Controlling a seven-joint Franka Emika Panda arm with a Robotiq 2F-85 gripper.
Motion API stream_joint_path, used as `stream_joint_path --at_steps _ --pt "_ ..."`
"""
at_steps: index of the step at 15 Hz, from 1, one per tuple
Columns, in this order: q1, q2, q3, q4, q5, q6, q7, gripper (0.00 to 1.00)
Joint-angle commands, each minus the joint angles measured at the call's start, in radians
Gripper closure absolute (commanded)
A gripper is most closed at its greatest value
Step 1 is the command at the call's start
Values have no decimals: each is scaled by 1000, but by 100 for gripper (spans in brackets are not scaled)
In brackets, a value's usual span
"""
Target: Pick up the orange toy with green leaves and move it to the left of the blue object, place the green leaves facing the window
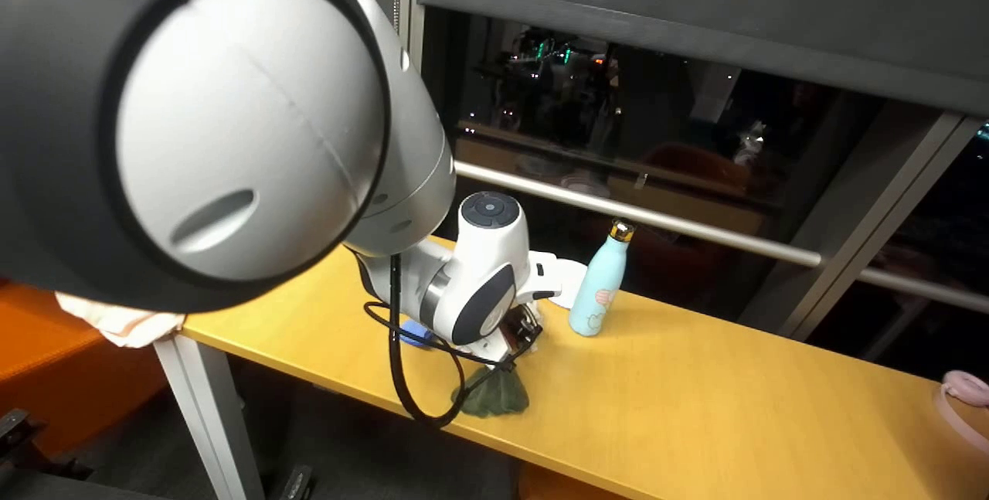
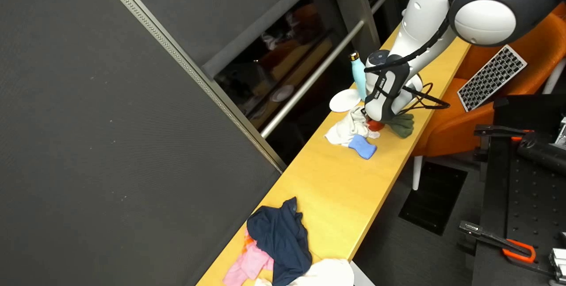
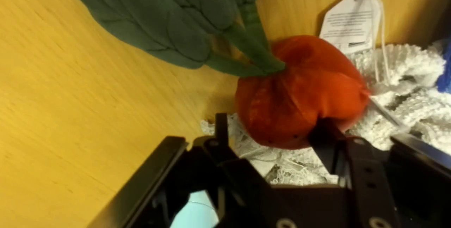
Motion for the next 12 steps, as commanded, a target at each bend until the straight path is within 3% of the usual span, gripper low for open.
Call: stream_joint_path --at_steps 1,5,8,12 --pt "-16 54 10 72 12 17 -3 69" --pt "-18 79 6 108 14 5 5 98" --pt "-20 59 8 106 22 -33 20 100" --pt "6 -70 -15 -18 27 -94 77 98"
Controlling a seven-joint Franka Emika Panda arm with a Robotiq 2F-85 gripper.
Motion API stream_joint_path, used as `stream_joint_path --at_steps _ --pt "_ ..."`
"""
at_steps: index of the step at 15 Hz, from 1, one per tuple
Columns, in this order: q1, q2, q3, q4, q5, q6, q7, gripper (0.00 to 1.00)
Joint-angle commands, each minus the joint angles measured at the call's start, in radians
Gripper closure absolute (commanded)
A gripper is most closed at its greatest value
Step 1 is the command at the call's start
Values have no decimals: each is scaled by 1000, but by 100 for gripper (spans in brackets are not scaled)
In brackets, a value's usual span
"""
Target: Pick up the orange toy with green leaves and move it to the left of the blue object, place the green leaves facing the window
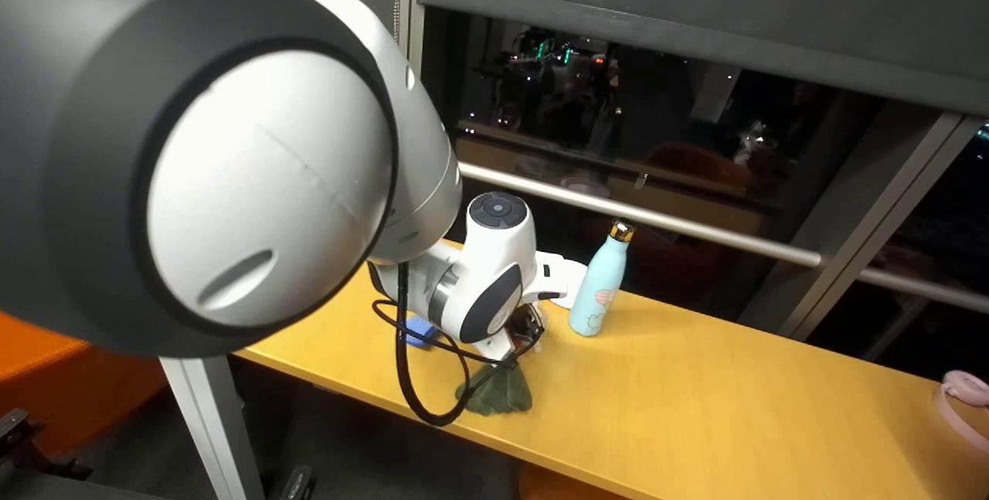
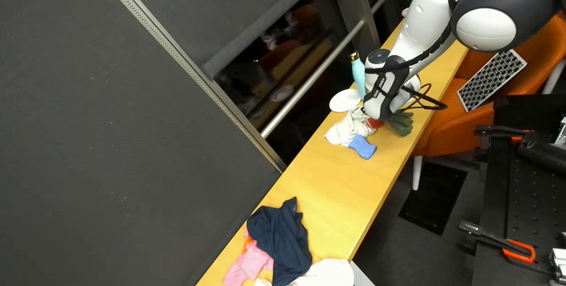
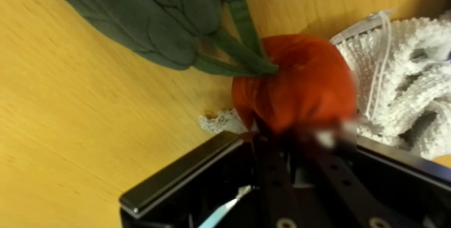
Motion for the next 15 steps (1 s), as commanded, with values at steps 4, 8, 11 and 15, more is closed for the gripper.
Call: stream_joint_path --at_steps 4,8,11,15 --pt "58 -251 -24 -133 13 -302 98 98" --pt "236 -313 -192 -106 -1 -487 399 98" --pt "360 -286 -305 -56 -17 -554 625 98" --pt "430 -239 -353 -8 -82 -623 926 98"
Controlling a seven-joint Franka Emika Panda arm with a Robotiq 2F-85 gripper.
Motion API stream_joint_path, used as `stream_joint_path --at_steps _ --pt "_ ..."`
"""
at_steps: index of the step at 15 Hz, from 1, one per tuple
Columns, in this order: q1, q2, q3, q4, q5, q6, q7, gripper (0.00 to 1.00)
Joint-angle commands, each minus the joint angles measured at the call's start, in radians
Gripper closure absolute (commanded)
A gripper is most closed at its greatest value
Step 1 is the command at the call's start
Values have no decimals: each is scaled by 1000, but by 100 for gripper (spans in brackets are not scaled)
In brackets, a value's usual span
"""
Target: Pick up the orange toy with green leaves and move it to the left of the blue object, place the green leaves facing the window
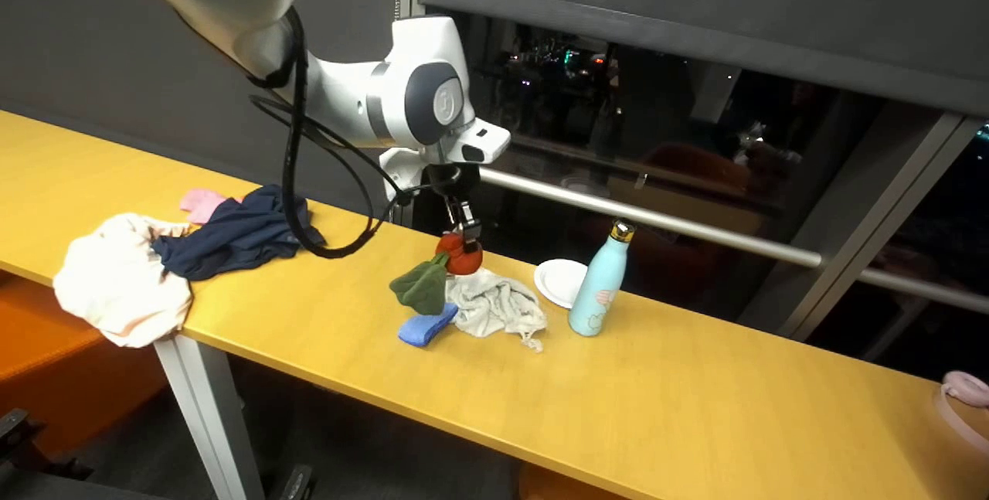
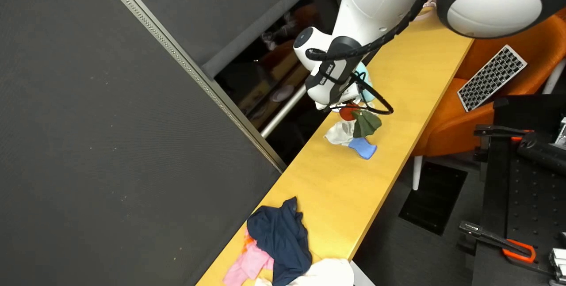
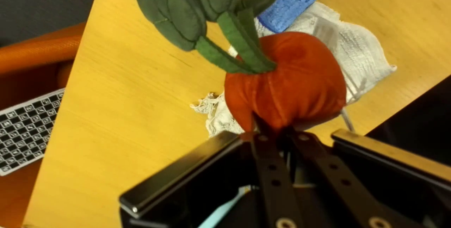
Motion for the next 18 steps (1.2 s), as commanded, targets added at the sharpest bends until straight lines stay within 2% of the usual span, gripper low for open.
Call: stream_joint_path --at_steps 1,7,10,11,15,16,18 --pt "23 55 -24 76 -84 -70 270 98" --pt "-4 108 -1 189 -160 -215 650 98" --pt "35 123 17 214 -183 -333 864 98" --pt "86 128 -21 205 -132 -357 920 98" --pt "163 170 -23 260 -131 -451 1201 98" --pt "135 174 40 287 -204 -465 1291 98" --pt "137 198 57 317 -230 -493 1400 98"
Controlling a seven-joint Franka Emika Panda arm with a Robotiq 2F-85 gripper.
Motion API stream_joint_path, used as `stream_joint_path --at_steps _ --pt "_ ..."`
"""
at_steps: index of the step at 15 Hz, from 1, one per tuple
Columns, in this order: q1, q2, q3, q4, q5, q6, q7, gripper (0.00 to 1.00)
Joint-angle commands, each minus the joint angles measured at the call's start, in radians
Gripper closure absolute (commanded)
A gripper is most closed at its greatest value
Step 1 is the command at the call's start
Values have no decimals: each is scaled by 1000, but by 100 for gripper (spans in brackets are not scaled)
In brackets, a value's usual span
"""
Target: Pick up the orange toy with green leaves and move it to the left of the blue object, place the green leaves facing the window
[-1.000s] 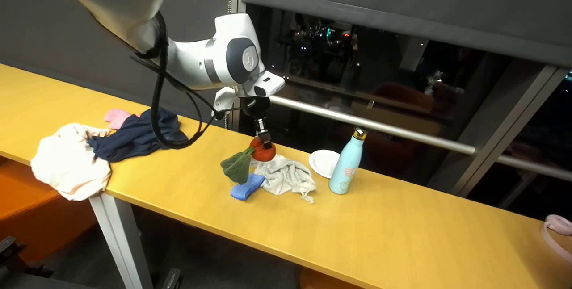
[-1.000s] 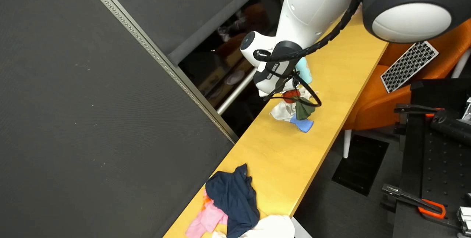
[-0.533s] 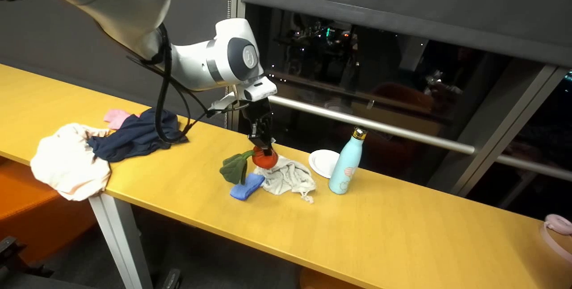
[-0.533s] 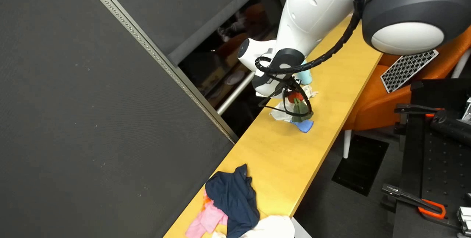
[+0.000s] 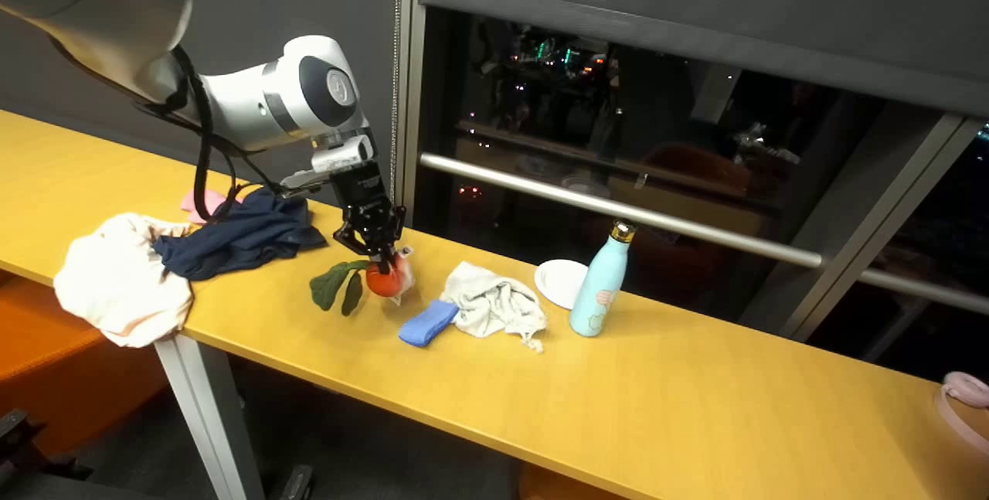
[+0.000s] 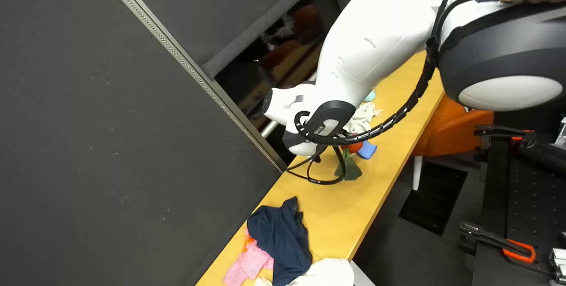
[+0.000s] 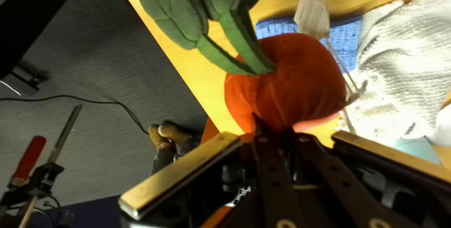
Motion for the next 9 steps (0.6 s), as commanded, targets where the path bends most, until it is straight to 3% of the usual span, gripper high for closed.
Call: stream_joint_path --at_steps 1,6,7,9 --pt "-32 63 43 105 -71 -64 208 98" --pt "-47 130 91 144 -134 18 268 98" --pt "-18 144 56 136 -107 59 243 98" --pt "-3 159 65 134 -115 122 221 98"
